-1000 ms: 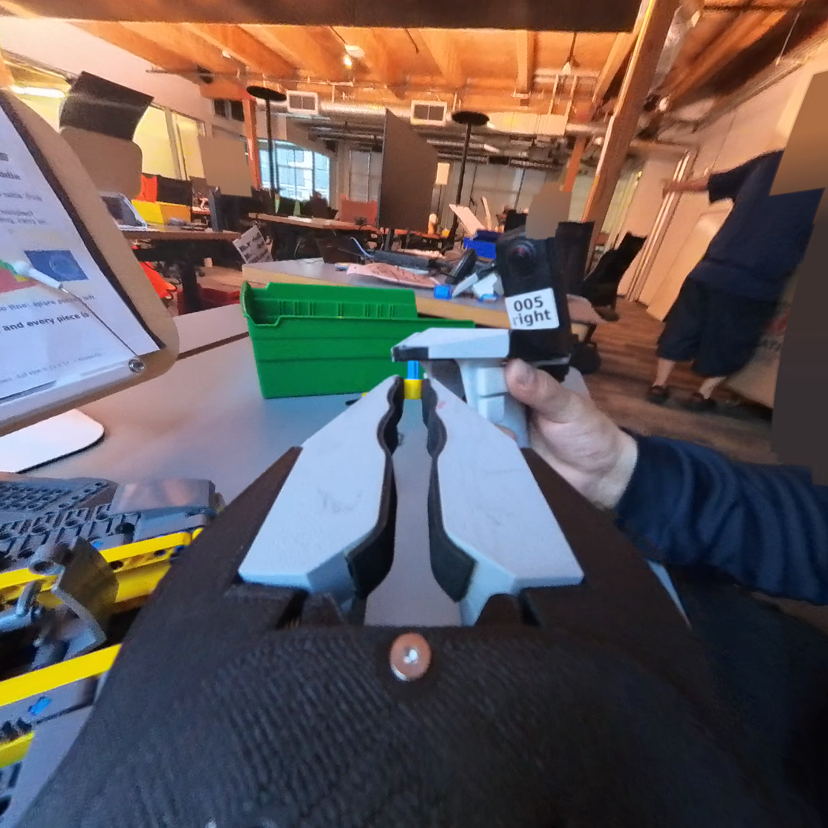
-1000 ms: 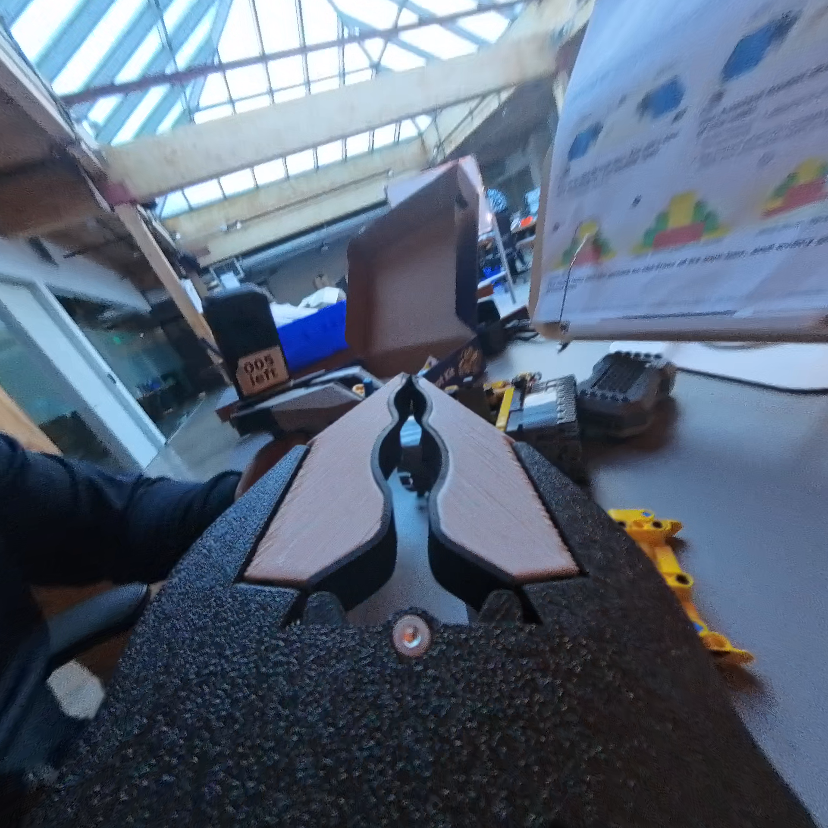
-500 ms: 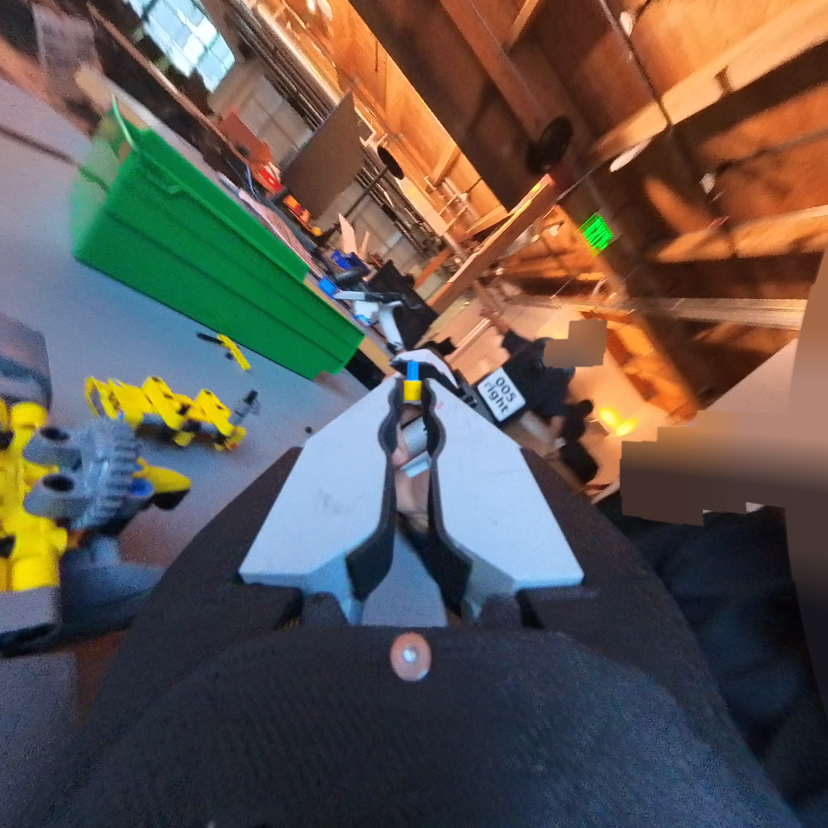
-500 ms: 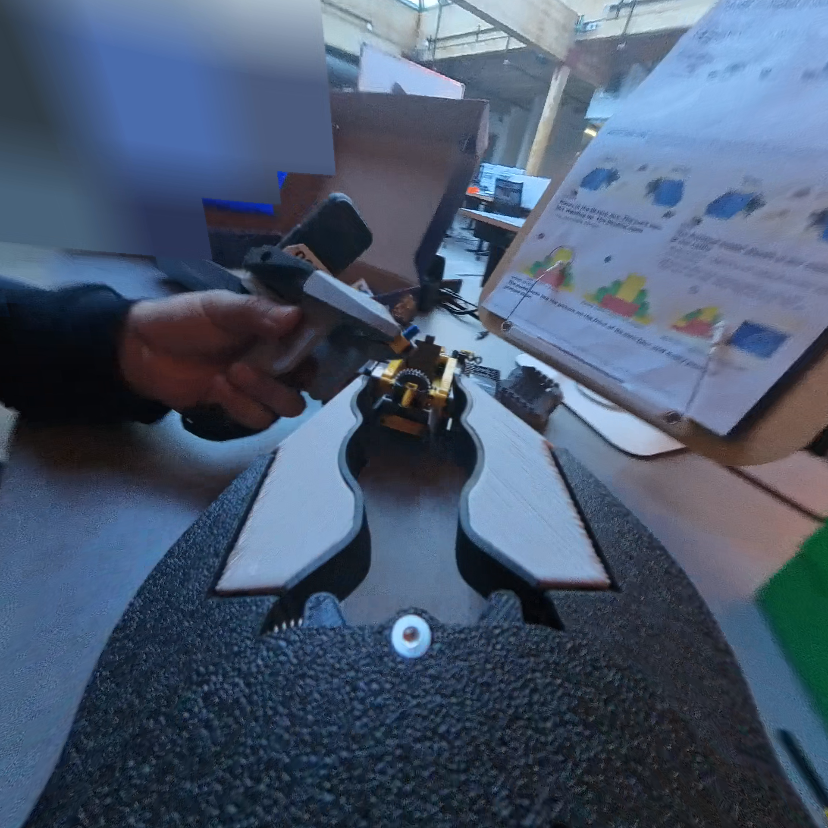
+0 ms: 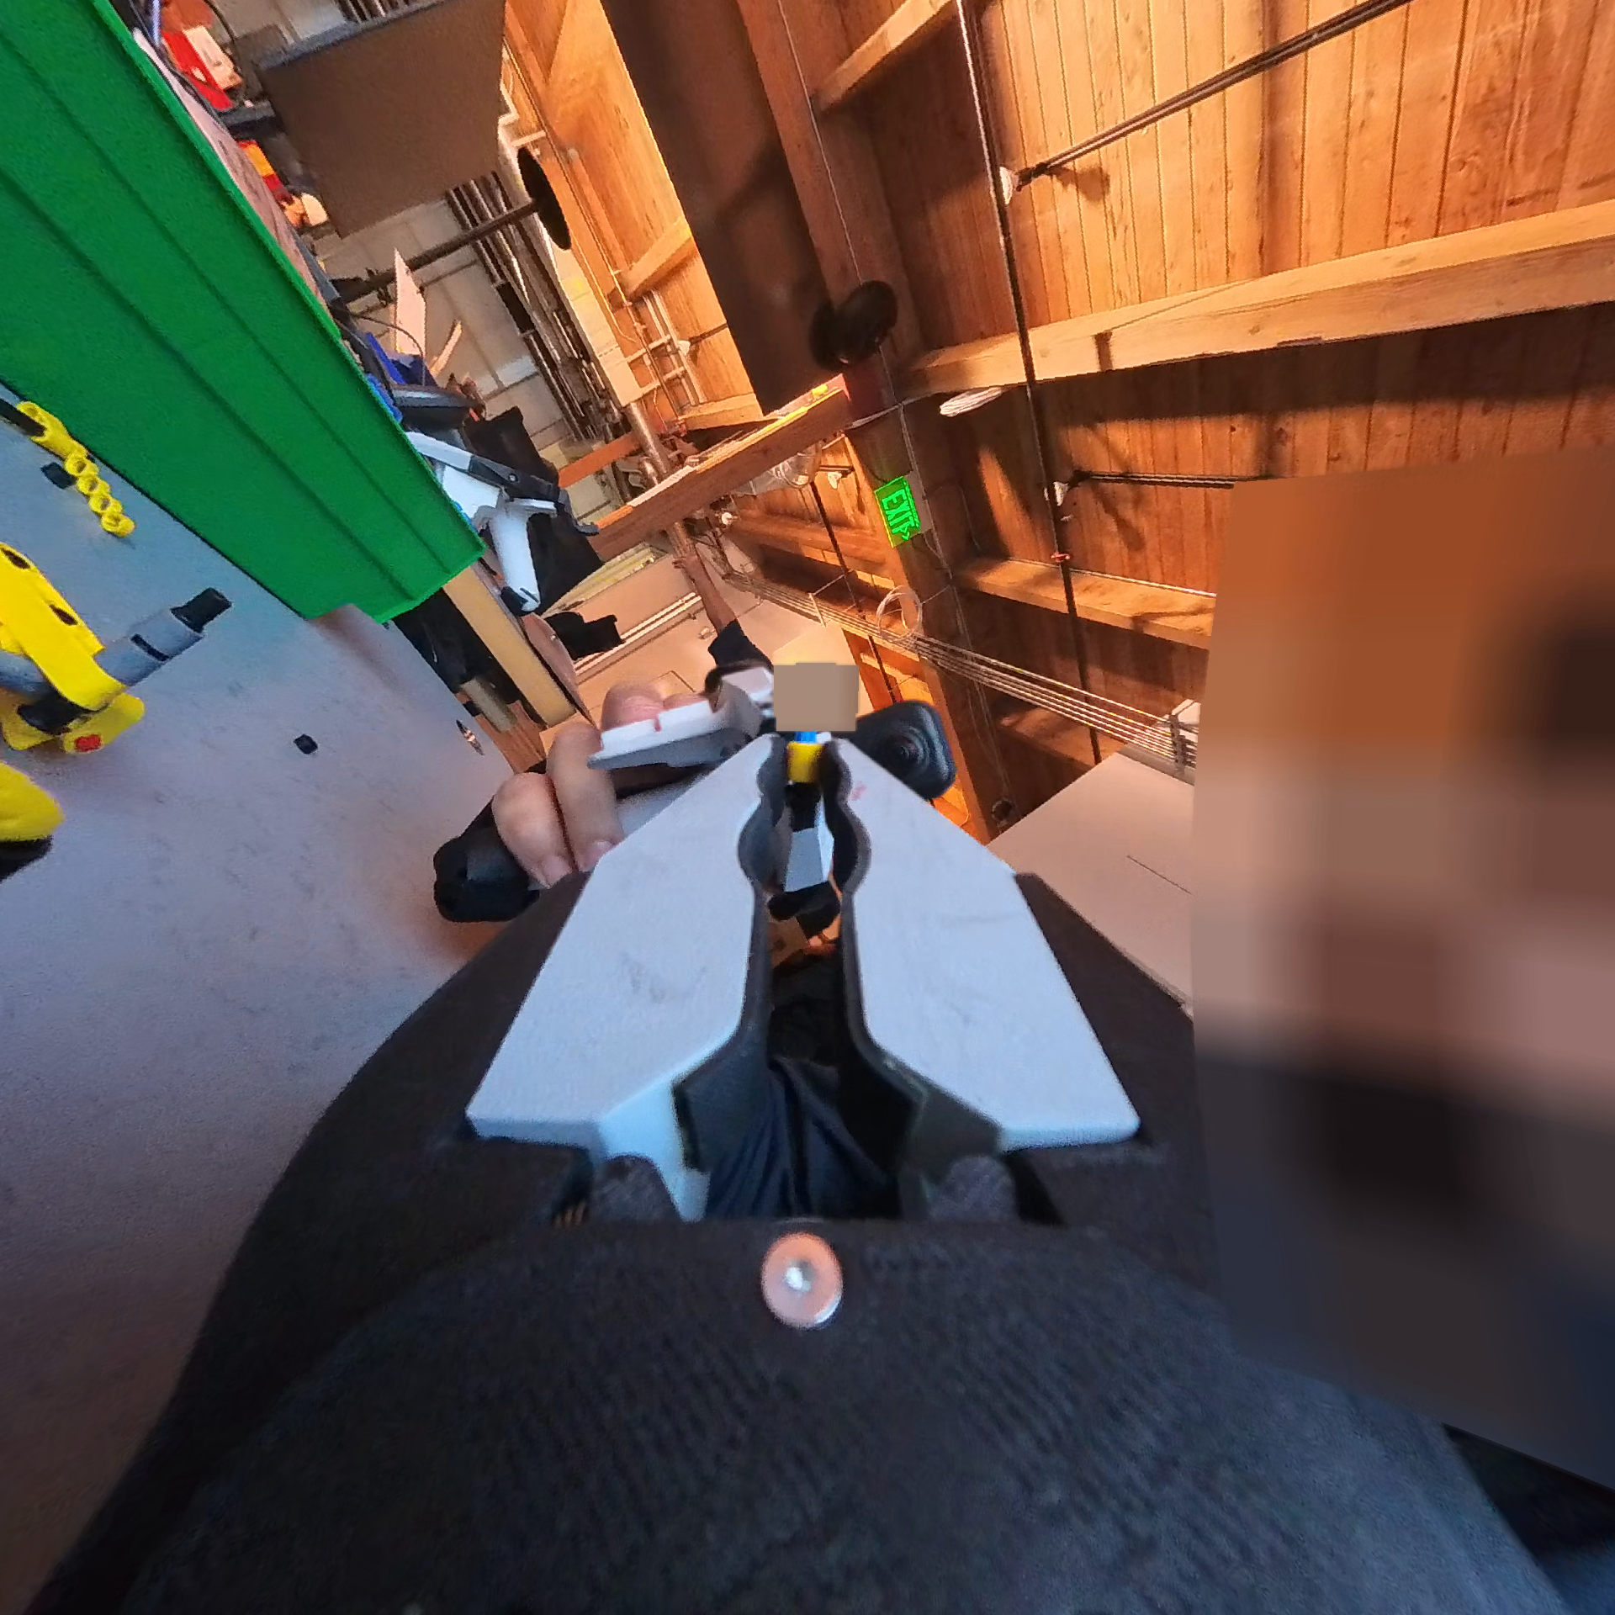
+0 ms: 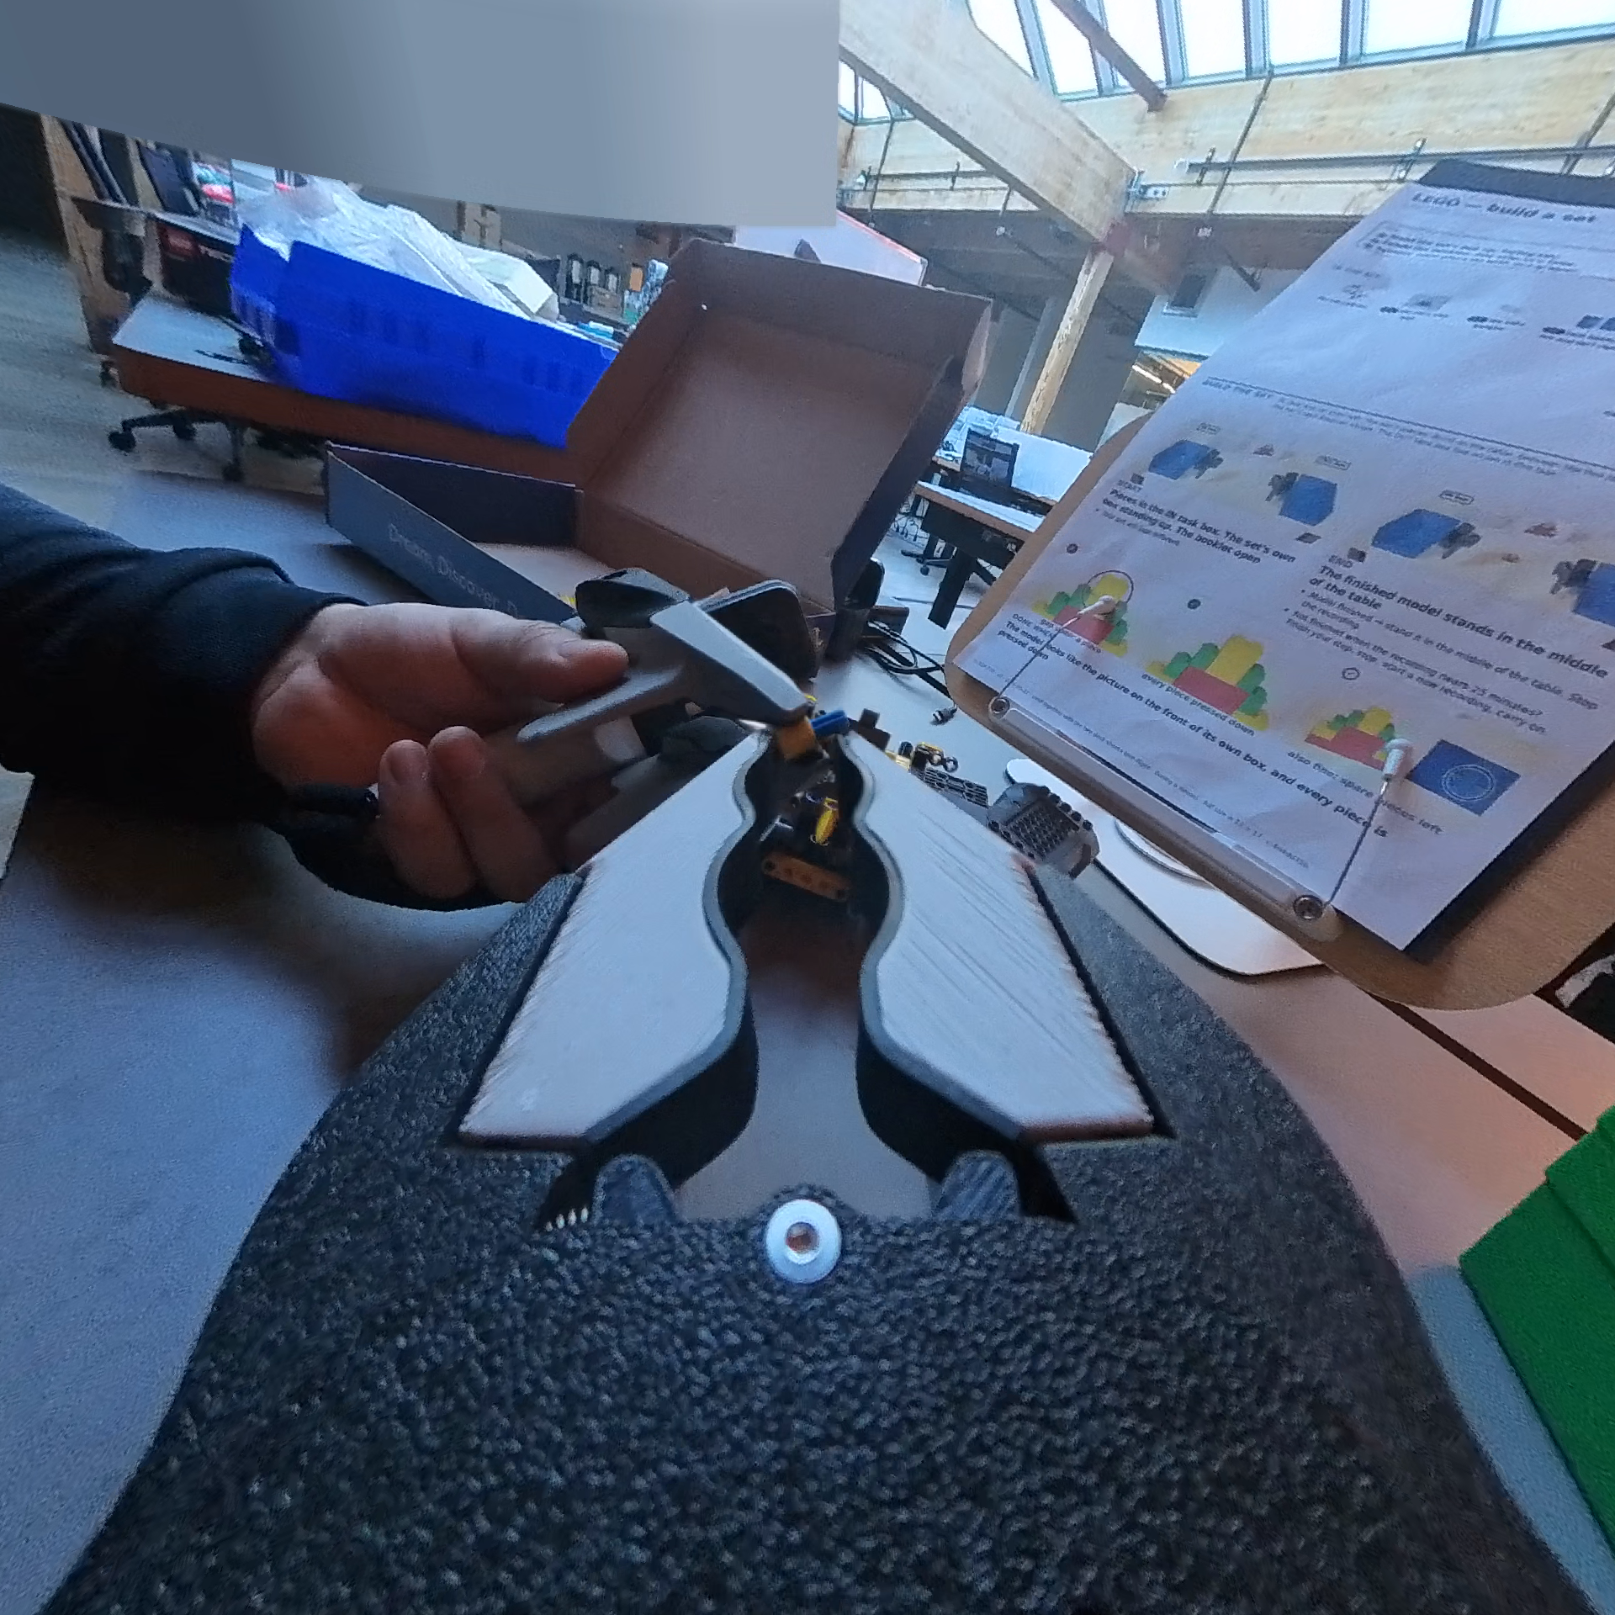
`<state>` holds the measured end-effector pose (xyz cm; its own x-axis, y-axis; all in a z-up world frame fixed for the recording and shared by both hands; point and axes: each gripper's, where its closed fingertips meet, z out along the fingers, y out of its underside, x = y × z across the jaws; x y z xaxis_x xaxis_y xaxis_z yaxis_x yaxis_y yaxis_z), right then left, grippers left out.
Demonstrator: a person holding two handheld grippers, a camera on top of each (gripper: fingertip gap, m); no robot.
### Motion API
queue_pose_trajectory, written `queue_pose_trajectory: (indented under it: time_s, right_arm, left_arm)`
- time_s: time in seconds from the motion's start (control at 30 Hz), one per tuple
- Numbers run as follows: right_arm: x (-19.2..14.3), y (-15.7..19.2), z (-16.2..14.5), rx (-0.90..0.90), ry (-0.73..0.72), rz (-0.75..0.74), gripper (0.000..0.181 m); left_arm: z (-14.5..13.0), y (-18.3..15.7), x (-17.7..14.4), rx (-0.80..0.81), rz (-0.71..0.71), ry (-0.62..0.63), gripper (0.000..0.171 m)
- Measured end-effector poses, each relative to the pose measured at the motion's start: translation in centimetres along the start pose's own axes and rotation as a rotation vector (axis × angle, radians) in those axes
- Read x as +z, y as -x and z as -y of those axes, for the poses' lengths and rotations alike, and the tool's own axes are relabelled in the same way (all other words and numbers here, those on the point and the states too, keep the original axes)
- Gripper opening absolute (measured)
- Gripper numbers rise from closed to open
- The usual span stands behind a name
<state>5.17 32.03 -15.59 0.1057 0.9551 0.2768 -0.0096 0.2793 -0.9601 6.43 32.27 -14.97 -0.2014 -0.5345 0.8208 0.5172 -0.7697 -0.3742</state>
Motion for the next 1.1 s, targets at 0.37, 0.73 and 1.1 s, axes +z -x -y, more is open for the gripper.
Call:
queue_pose_trajectory:
  time_s: [0.37, 0.73, 1.1]
  right_arm:
    - [-0.5, 0.3, 0.3, 0.038, -0.033, 0.031, 0.006]
    - [-2.8, 0.7, -1.4, -0.036, 0.115, -0.047, 0.005]
    - [-6.4, 2.8, -4.3, 0.061, 0.276, -0.136, 0.004]
  left_arm:
    - [-0.5, -0.2, 0.3, 0.031, -0.012, 0.029, 0.005]
    - [-2.7, 1.8, 1.1, 0.049, 0.08, 0.126, 0.006]
    - [-7.1, 4.8, 1.8, 0.218, 0.269, 0.385, 0.016]
